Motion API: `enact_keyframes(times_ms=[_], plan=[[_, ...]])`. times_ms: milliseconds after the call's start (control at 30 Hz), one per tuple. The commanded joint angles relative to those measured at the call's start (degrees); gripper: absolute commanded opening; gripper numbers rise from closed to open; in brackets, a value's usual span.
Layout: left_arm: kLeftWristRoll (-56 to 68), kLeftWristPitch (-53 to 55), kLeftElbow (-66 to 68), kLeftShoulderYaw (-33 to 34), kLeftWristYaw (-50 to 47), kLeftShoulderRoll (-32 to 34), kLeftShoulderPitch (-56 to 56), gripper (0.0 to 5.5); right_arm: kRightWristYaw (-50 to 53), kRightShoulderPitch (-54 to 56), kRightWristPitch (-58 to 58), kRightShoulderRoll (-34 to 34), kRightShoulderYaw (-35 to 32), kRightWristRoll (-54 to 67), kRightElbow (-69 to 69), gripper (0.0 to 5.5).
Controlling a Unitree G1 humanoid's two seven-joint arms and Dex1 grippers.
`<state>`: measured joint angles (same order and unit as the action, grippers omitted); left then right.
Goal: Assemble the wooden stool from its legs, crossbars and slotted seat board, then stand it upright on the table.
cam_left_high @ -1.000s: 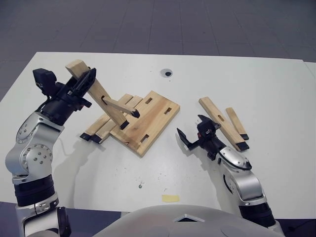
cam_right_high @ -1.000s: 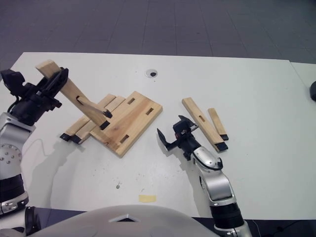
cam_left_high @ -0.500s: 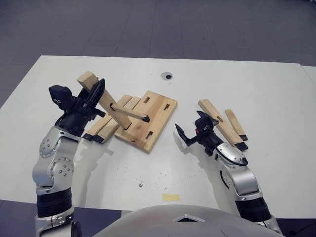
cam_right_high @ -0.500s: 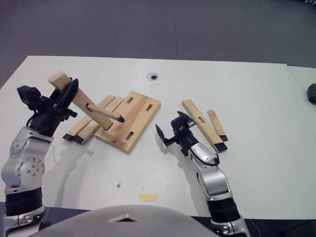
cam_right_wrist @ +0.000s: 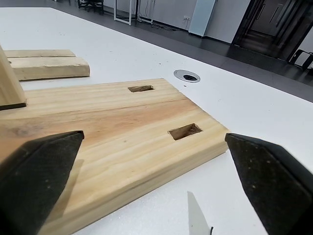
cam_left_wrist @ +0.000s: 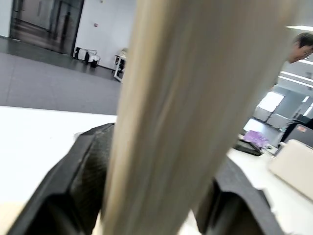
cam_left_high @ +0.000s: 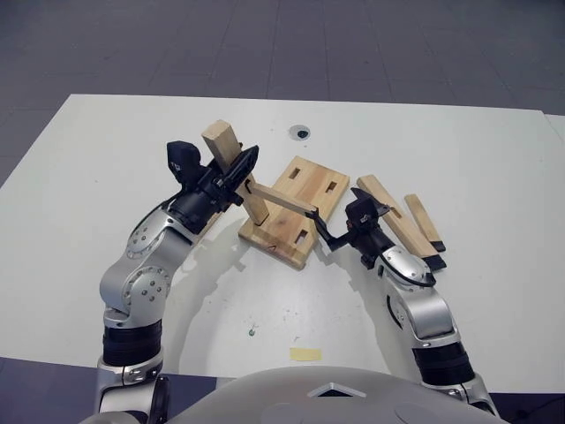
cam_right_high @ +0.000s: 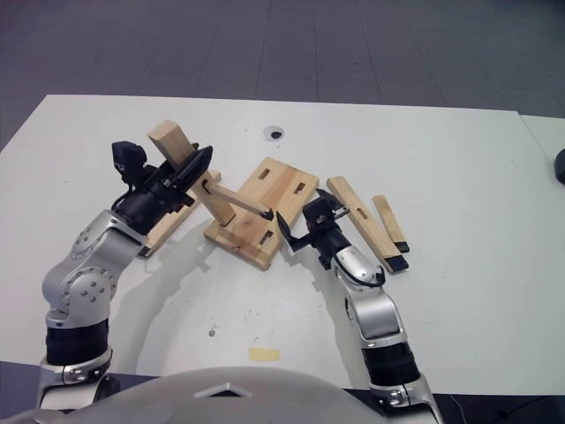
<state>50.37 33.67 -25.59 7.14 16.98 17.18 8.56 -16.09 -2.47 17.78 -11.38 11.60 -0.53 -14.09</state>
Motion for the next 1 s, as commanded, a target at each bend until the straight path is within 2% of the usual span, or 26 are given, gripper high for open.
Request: enact_keyframes(times_ms=[33, 267, 367, 400, 467, 533, 667, 1000], plan=[[11.3, 4.7, -1.7, 4.7, -1.7, 1.4, 5.3, 3.01, 0.0, -0.1, 0.1, 0.3, 0.0, 0.2, 0.5, 5.40], [35.1, 6.0, 1.6, 15.8, -9.8, 9.0, 21.1, 4.12, 0.1, -1.1, -0.2, 0.6, -1.0, 0.7, 0.7, 5.40], [38.7, 4.5, 9.0, 21.2, -12.0, 14.3, 27.6, 4.58, 0.1, -1.6, -0.1, 0.4, -1.1, 0.7, 0.4, 5.40], [36.0, 5.1, 11.7, 21.6, -10.7, 16.6, 26.8, 4.77, 0.3, -1.7, 0.0, 0.5, -1.3, 0.7, 0.3, 5.40], [22.2, 5.4, 17.3, 16.6, -3.6, 23.0, 19.9, 5.14, 0.6, -2.0, 0.1, 0.6, -1.6, 0.7, 0.2, 5.40], [11.0, 3.9, 22.0, 10.8, 2.6, 26.5, 12.6, 5.38, 0.4, -2.3, 0.1, 0.5, -1.6, 0.7, 0.1, 5.40], [3.3, 1.4, 28.3, 6.8, 12.5, 25.3, 6.2, 5.38, 0.2, -2.9, 0.3, 0.3, -1.3, 0.8, -0.3, 5.40], [-12.9, -2.0, 42.5, 0.2, 29.2, 26.8, 4.5, 5.38, -0.2, -2.6, 0.9, 0.2, -1.3, 0.9, -0.2, 5.40]])
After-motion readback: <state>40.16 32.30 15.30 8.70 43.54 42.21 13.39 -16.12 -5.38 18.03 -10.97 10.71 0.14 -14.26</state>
